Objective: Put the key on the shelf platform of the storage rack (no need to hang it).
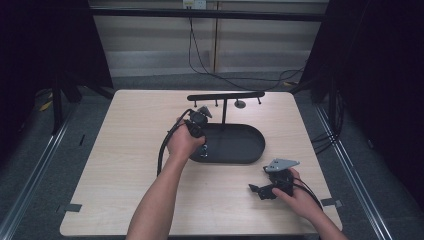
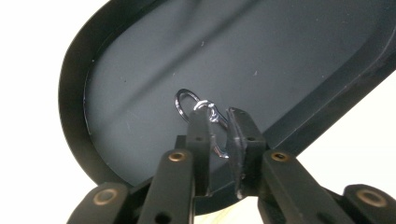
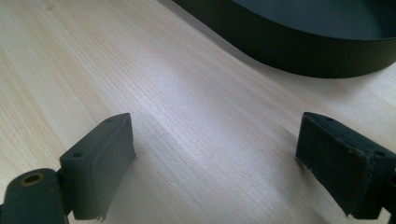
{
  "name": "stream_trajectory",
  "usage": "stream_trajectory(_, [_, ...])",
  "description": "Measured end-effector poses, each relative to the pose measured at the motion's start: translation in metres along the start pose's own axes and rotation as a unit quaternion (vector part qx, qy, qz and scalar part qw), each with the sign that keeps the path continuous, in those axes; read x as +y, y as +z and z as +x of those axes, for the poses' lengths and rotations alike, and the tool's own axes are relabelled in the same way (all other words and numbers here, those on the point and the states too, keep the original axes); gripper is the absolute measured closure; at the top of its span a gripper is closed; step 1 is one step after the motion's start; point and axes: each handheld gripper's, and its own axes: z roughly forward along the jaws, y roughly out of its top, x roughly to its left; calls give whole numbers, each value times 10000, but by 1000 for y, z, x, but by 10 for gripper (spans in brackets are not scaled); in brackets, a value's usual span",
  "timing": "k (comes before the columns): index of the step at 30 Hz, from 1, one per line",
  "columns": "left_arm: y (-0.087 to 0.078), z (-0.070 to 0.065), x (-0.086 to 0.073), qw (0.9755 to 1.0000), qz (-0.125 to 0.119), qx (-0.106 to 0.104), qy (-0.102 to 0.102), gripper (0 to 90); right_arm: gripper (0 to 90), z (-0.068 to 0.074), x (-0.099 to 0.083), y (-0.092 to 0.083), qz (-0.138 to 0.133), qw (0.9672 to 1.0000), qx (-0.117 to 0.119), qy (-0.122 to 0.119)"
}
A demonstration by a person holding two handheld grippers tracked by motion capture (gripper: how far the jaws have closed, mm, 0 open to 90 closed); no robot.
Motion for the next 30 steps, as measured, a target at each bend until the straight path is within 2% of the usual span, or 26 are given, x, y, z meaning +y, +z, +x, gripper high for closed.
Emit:
stream_trajectory(4, [0, 1, -2, 10000, -77, 11, 31, 751, 108, 0, 0, 0, 9, 10000, -4, 18])
stream_trajectory(10, [-2, 1, -6, 9998, -193, -43, -82, 689, 108, 0, 0, 0, -1, 10000, -2, 4])
stream_trajectory(16, [-4, 0, -8, 9995, -306, 4, -29, 598, 108, 0, 0, 0, 6, 10000, -10, 13])
stream_trajectory(26, [-9, -4, -10, 9996, -253, -88, 55, 460, 108, 0, 0, 0, 10, 10000, -9, 16])
stream_trajectory(30, [-10, -5, -12, 9994, -329, -94, 44, 427, 108, 0, 0, 0, -3, 10000, -4, -2])
